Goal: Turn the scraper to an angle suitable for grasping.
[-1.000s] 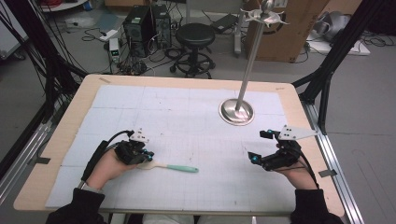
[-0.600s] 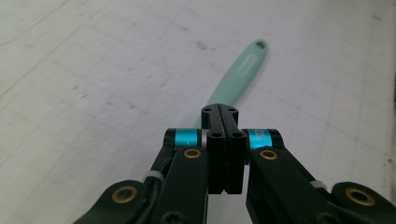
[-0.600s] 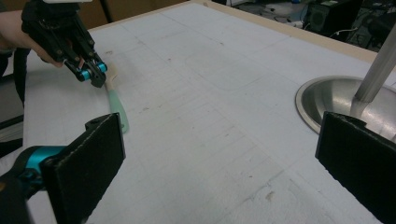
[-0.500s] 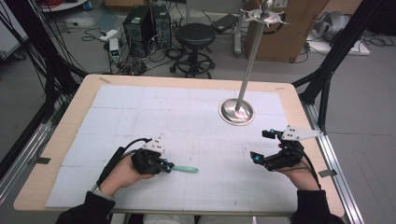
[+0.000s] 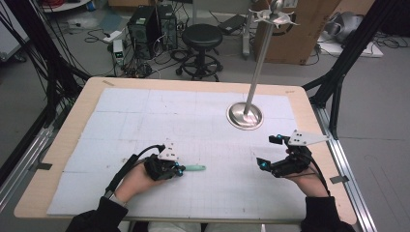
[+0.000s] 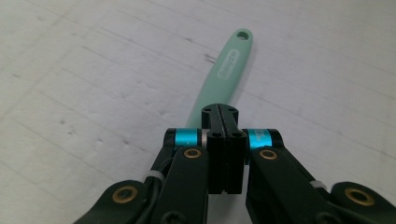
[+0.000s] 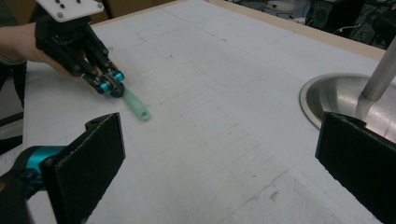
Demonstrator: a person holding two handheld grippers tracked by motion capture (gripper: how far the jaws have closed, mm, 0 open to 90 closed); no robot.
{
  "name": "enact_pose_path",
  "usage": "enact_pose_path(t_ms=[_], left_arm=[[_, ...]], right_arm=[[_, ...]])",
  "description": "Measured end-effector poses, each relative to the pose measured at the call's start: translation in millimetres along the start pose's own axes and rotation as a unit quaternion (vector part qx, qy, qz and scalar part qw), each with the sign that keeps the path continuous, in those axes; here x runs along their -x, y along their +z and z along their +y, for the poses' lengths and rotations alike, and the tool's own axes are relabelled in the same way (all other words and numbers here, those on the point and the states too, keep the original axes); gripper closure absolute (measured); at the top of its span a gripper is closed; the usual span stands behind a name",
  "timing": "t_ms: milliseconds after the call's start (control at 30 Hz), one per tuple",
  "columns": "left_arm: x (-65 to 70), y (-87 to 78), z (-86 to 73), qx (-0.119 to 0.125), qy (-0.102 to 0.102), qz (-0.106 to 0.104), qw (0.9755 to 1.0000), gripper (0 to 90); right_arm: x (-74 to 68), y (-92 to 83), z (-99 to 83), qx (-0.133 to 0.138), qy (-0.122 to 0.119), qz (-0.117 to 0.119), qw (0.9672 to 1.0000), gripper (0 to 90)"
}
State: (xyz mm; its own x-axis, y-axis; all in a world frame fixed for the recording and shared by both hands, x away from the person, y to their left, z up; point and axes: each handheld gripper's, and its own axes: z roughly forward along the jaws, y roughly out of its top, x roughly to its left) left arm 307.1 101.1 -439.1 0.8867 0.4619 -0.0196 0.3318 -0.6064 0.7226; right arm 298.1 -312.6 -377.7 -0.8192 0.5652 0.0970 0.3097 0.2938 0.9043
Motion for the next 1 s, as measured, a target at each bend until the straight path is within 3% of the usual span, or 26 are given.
enact_pose_path(t_ms=[233,333,467,567,700,733,767,900,933,1000], left_arm=[[-13.8,5.4,1.6,0.015,-0.026,0.043,0.9986,90.0],[-19.0,6.1,1.0,0.021,-0.036,0.052,0.9978,90.0],[-21.0,2.5,0.9,0.029,-0.039,0.044,0.9979,89.9],[-24.6,-13.2,3.3,0.062,-0.04,0.035,0.9966,89.7],[-32.1,-37.5,3.0,0.108,-0.055,0.038,0.9919,89.4],[-34.1,-42.8,2.2,0.118,-0.061,0.033,0.9905,82.8],[-35.9,-47.9,1.8,0.131,-0.07,0.027,0.9886,82.8],[-39.5,-67.6,0.9,0.19,-0.081,0.023,0.9782,60.0],[-39.9,-73.8,0.3,0.215,-0.072,0.031,0.9734,53.9],[-40.2,-81.7,-0.8,0.243,-0.066,0.043,0.9668,50.4]], right_arm=[[0.5,-1.1,-0.9,0.0,0.003,-0.003,1.0,0.4],[0.7,-0.6,-1.8,0.0,0.003,-0.001,1.0,0.4],[-0.5,1.6,-1.5,-0.004,0.001,0.003,1.0,0.4],[-0.8,1.5,-1.0,-0.003,0.0,0.005,1.0,0.4],[1.4,-0.8,-0.3,0.004,0.003,0.003,1.0,0.4],[2.8,-1.1,0.4,0.007,0.004,0.003,1.0,0.4],[2.8,-1.1,0.4,0.007,0.004,0.003,1.0,0.4],[4.4,-0.9,1.9,0.01,0.004,0.005,0.9999,0.4],[5.6,-0.5,2.3,0.012,0.003,0.006,0.9999,0.4],[5.8,-0.6,2.4,0.011,0.003,0.006,0.9999,0.4]])
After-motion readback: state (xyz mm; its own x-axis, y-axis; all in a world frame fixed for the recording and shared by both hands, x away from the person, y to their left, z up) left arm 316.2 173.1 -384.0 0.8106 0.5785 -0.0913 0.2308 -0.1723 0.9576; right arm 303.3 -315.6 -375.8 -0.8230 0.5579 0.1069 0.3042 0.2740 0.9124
